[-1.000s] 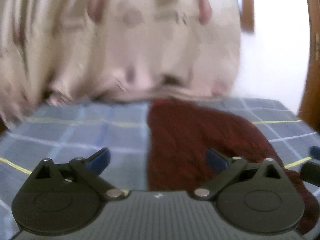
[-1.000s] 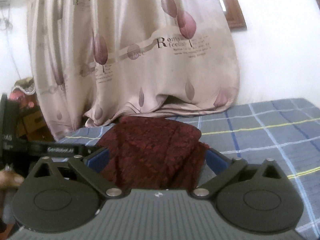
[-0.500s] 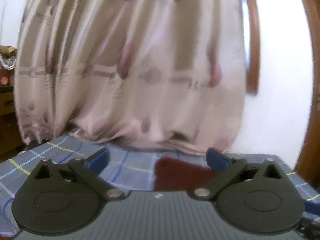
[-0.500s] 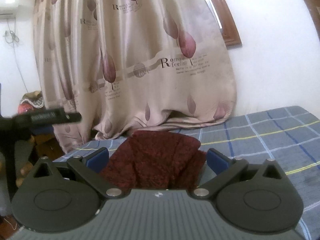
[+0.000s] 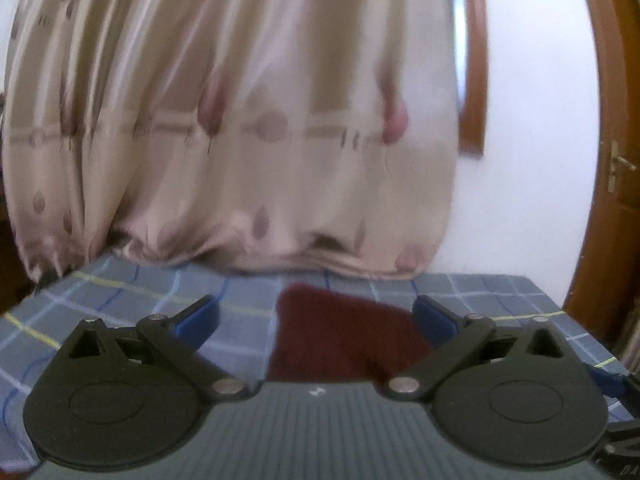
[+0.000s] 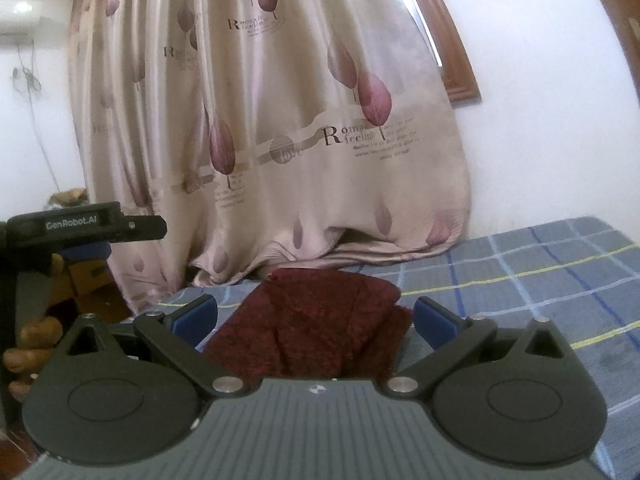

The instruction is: Fold small clothes

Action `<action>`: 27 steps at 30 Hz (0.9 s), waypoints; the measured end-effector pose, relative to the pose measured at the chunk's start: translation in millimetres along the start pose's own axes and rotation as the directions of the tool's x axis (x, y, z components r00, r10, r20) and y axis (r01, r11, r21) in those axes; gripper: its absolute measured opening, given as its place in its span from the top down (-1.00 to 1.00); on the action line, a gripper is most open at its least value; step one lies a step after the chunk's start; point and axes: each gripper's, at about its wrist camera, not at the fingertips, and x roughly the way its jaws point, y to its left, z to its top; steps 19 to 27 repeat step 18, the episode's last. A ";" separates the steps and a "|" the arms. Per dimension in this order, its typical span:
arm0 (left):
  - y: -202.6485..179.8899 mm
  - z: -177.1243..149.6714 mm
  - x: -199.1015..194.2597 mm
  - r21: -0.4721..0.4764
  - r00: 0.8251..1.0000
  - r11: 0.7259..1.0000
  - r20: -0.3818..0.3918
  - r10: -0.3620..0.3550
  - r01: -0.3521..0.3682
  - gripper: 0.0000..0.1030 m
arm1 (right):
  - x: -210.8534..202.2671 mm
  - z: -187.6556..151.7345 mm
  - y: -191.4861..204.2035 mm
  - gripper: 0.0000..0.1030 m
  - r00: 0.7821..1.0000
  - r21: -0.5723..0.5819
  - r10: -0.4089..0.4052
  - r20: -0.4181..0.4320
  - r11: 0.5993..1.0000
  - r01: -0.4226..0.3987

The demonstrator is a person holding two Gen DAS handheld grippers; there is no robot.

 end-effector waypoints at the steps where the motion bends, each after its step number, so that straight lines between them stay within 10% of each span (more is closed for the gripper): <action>1: 0.4 -2.2 1.4 -0.001 1.000 1.000 -0.009 0.003 -0.004 -1.00 | -0.8 0.0 1.8 -1.00 1.000 -0.013 -0.014 0.002 1.000 0.014; 18: 9.5 -26.9 18.1 0.010 0.994 0.997 -0.082 0.076 -0.075 -1.00 | 12.0 -8.6 35.5 -1.00 0.963 -0.139 -0.257 -0.083 0.960 0.244; 27: 9.5 -26.9 18.1 0.010 0.994 0.997 -0.082 0.076 -0.075 -1.00 | 12.0 -8.6 35.5 -1.00 0.963 -0.139 -0.257 -0.083 0.960 0.244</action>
